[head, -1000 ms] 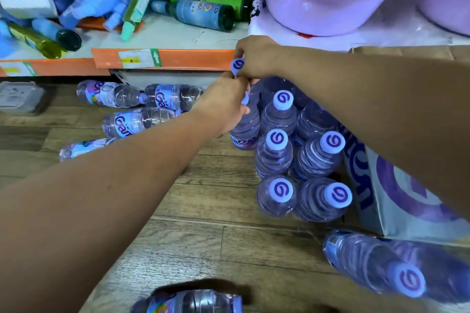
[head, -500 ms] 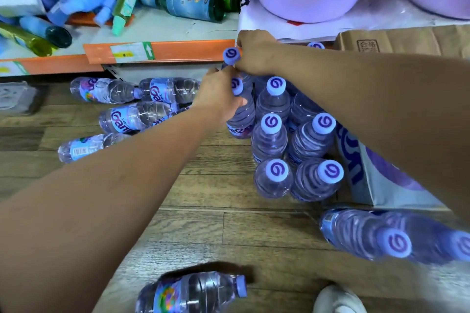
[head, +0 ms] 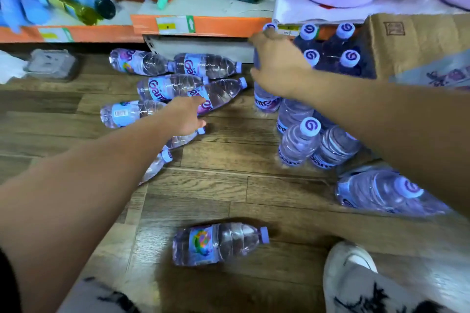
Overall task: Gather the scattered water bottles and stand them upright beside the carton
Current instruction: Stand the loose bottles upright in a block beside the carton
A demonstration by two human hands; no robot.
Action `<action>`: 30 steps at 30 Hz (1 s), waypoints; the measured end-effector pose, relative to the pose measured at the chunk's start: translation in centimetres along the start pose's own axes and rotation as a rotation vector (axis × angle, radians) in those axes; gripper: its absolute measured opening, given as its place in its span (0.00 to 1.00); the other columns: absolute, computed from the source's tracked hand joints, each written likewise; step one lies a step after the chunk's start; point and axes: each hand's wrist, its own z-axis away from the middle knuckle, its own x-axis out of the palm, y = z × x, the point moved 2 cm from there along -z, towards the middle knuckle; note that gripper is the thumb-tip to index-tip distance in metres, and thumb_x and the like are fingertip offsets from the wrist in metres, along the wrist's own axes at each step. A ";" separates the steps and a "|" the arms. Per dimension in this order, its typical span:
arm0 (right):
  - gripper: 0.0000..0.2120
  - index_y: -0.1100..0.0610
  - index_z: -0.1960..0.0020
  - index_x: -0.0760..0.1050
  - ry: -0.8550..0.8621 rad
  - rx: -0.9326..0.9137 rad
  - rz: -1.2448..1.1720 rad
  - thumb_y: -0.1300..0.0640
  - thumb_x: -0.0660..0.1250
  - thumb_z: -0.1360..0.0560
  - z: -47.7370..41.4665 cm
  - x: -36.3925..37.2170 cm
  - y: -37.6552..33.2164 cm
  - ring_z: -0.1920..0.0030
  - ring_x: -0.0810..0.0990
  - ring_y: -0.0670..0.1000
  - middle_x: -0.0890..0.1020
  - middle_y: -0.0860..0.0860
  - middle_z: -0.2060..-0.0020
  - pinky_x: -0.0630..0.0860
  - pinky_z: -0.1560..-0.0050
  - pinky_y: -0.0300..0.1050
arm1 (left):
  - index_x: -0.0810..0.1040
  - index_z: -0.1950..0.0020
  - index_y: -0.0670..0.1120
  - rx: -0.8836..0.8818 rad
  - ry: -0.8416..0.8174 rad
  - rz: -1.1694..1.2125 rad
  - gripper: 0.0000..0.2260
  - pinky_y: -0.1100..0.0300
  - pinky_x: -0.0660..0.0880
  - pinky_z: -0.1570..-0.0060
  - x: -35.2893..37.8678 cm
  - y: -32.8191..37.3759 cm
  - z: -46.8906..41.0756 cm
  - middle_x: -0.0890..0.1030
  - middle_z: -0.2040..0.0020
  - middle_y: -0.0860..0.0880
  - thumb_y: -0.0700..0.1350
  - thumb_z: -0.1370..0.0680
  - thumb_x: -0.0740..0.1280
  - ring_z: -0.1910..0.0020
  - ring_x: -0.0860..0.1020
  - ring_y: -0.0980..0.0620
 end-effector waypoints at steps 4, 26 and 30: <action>0.25 0.60 0.31 0.65 -0.222 -0.059 -0.056 0.59 0.64 0.26 4.4 5.6 -2.2 0.34 0.70 0.61 0.69 0.59 0.34 0.73 0.36 0.53 | 0.66 0.29 0.42 -0.025 0.000 0.017 0.21 0.53 0.71 0.41 2.3 -1.6 -0.2 0.75 0.35 0.38 0.45 0.21 0.63 0.36 0.73 0.38; 0.43 0.52 0.27 0.59 -1.082 -0.276 -0.060 0.38 0.73 0.35 16.4 19.9 -4.8 0.33 0.69 0.58 0.66 0.54 0.29 0.71 0.39 0.53 | 0.58 0.26 0.48 -0.017 0.157 -0.448 0.31 0.46 0.64 0.37 9.4 -3.4 -5.3 0.63 0.34 0.43 0.47 0.25 0.68 0.36 0.70 0.40; 0.40 0.51 0.27 0.59 -1.076 -0.231 -0.094 0.39 0.71 0.32 16.8 20.5 -5.0 0.38 0.72 0.57 0.71 0.54 0.35 0.75 0.41 0.55 | 0.64 0.29 0.46 0.114 0.279 -0.593 0.23 0.48 0.65 0.37 8.8 -3.6 -6.7 0.69 0.34 0.44 0.46 0.23 0.65 0.32 0.64 0.42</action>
